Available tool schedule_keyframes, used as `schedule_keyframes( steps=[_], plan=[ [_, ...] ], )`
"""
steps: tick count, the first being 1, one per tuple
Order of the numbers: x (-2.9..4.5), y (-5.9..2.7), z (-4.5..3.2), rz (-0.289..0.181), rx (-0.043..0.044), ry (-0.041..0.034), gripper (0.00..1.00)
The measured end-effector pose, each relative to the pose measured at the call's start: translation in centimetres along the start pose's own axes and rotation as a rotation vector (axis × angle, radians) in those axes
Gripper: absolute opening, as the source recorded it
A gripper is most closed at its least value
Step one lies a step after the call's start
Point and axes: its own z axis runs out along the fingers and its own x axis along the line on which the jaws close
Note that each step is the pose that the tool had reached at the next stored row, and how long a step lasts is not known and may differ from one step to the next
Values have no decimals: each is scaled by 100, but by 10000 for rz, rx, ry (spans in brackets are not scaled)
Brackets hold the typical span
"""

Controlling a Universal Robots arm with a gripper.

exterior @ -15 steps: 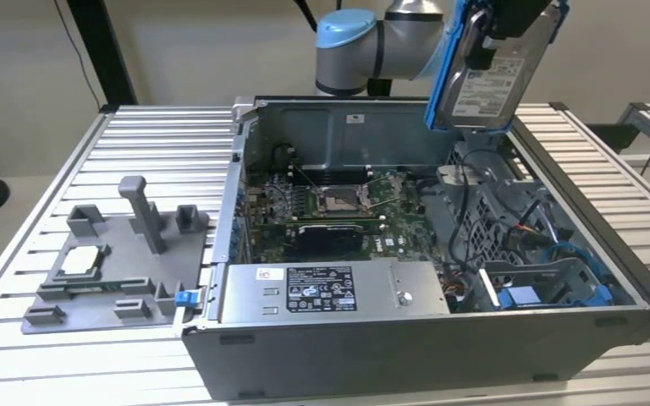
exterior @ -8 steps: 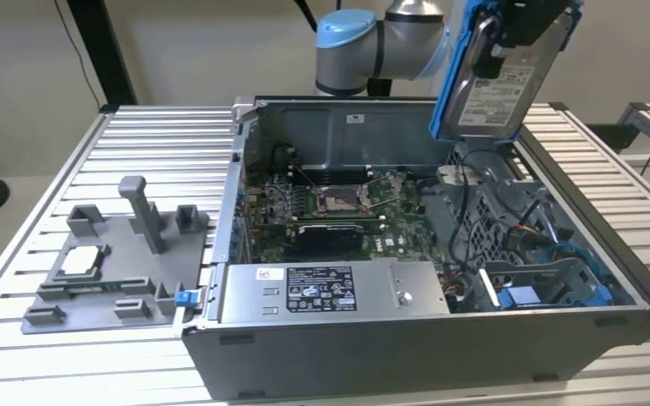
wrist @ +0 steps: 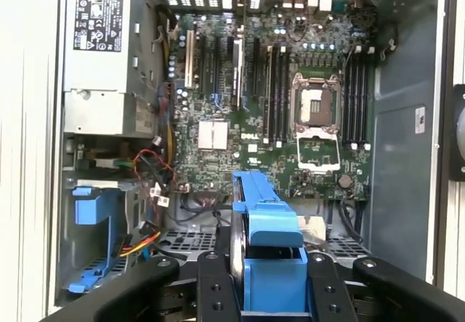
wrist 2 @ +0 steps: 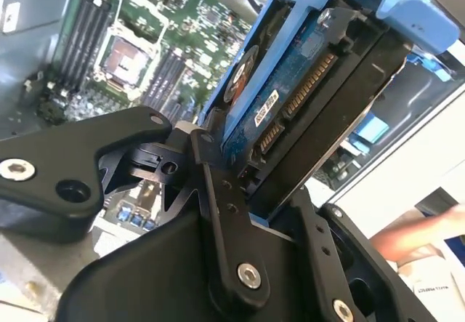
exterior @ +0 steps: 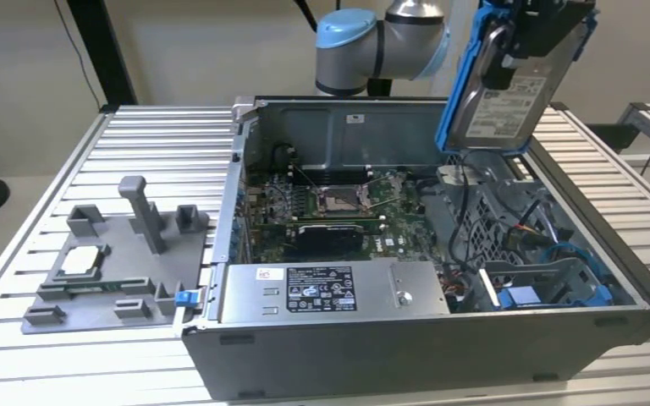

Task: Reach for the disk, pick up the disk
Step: 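Pick up the disk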

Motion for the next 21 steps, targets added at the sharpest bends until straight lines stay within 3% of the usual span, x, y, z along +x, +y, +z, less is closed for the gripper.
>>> schedule_keyframes(
  steps=[9, 21],
  plan=[
    [303, 3, -4, 1, 0, -1, 0],
    [816, 8, -11, 5, 0, 0, 0]
  ],
)
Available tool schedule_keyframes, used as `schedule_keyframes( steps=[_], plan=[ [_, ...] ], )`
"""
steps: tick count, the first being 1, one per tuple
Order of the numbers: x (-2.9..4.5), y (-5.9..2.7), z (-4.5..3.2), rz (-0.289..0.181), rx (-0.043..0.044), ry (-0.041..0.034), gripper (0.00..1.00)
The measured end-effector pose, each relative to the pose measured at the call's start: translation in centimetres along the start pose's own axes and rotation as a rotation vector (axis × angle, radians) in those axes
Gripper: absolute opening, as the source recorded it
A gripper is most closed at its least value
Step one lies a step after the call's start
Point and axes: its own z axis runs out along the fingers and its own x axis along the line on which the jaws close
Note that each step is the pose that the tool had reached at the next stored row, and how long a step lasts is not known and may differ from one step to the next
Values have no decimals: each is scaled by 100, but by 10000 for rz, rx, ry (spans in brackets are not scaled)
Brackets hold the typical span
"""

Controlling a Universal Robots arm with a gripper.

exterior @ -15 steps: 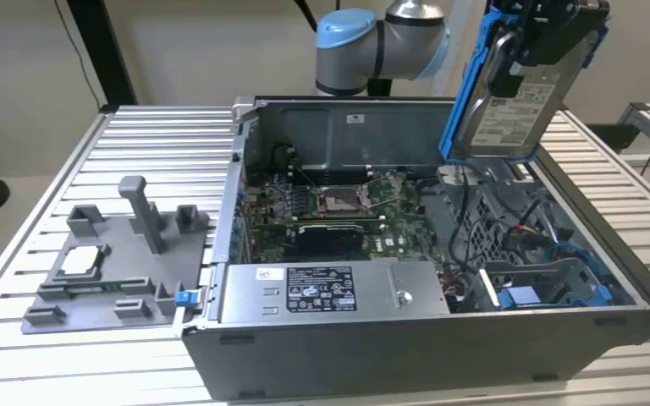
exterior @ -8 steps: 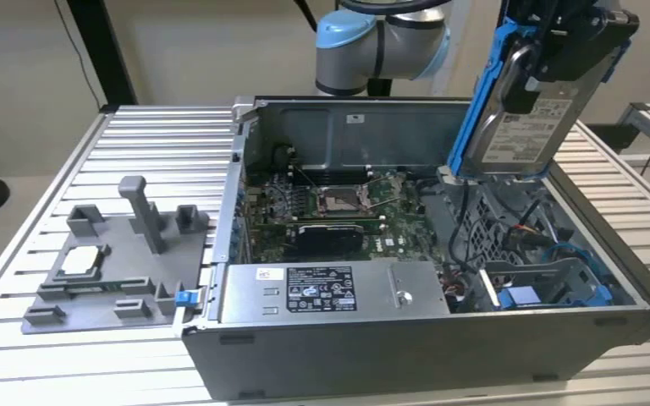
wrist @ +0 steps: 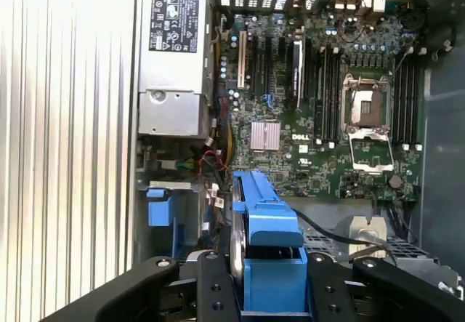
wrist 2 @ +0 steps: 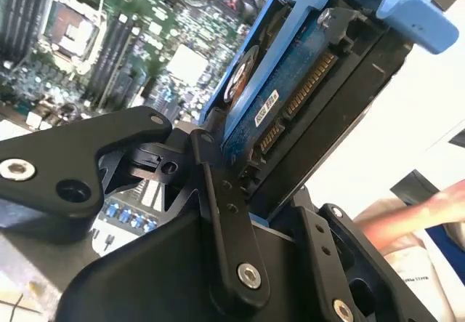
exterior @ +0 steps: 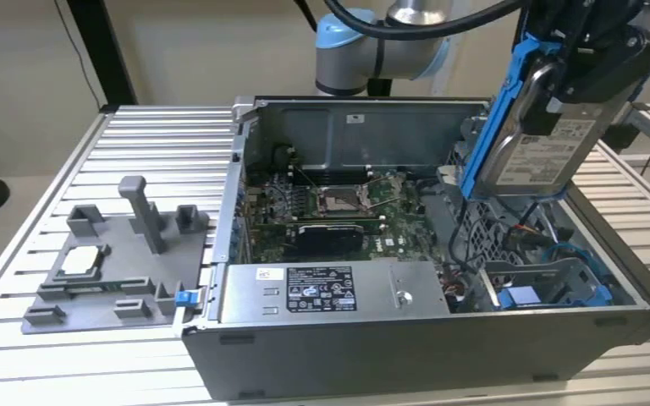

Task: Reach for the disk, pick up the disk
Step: 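Pick up the disk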

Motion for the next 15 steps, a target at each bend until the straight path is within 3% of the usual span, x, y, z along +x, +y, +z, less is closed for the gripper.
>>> schedule_keyframes(
  steps=[1, 3, 5, 11, 15],
  plan=[
    [41, 0, 1, 0, 0, -2, 0],
    [220, 1, 8, 4, 0, 0, 0],
    [293, 1, 23, 16, 0, -2, 0],
    [430, -10, 89, 86, 2, -7, 0],
    [466, -50, 114, 120, 3, -56, 0]
  ],
)
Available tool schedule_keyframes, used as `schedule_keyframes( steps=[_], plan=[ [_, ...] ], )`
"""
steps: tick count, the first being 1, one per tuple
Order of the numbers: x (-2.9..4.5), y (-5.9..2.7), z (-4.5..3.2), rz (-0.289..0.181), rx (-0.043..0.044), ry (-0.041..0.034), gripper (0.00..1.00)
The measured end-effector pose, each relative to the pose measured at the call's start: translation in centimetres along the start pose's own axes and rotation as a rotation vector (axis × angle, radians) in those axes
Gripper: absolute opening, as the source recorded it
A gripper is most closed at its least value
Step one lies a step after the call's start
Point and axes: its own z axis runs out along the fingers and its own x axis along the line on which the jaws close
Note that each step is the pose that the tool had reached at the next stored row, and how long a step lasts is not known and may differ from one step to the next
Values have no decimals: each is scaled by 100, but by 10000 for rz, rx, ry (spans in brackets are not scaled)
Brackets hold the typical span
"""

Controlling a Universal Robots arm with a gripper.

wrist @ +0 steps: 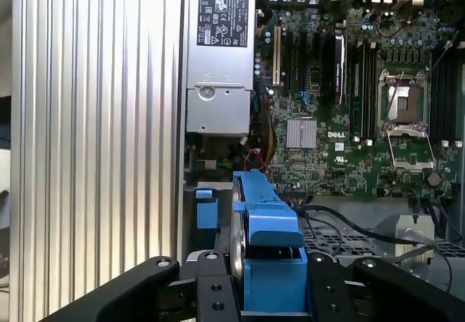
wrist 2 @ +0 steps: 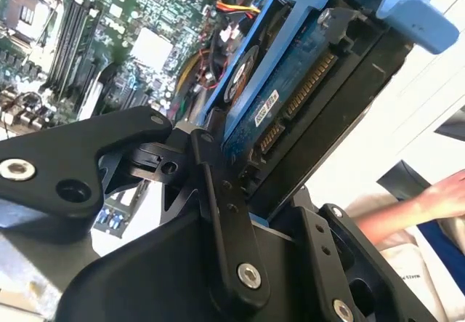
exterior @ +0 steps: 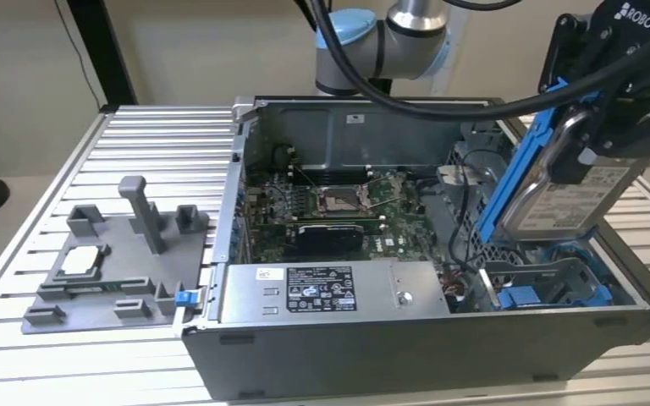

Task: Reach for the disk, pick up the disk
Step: 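Pick up the disk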

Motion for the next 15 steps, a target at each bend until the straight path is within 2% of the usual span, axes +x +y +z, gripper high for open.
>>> schedule_keyframes(
  steps=[5, 9, 15],
  plan=[
    [8, -84, -4, 19, -1, -189, 0],
    [41, -121, -8, 37, -1, -216, 0],
    [157, -133, -11, 90, 1, -221, 0]
  ],
)
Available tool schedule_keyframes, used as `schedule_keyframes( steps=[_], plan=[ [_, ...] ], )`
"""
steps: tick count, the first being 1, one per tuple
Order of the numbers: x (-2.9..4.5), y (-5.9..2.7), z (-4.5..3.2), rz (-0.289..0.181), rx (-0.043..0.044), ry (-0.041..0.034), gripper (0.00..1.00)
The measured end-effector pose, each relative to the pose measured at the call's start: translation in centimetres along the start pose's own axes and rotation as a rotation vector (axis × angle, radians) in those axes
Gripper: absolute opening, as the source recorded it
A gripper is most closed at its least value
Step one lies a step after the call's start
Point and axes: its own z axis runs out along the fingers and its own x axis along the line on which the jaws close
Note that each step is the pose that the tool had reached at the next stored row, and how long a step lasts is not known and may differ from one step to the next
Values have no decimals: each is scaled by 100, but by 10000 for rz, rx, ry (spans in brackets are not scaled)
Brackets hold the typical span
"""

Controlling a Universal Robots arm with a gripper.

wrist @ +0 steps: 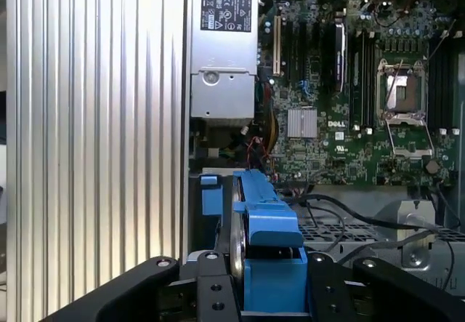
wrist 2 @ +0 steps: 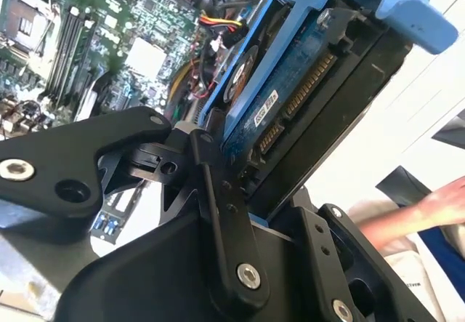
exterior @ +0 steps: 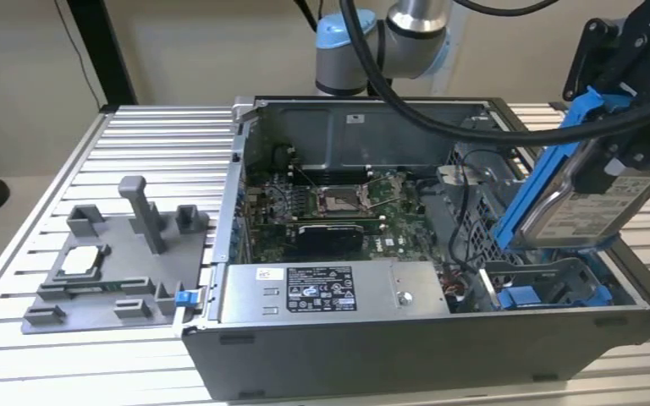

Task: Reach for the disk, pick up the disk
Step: 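Pick up the disk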

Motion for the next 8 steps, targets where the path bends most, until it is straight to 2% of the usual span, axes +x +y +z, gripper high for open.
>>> schedule_keyframes(
  steps=[8],
  plan=[
    [12, -11, -2, -1, 0, -32, 0]
  ],
)
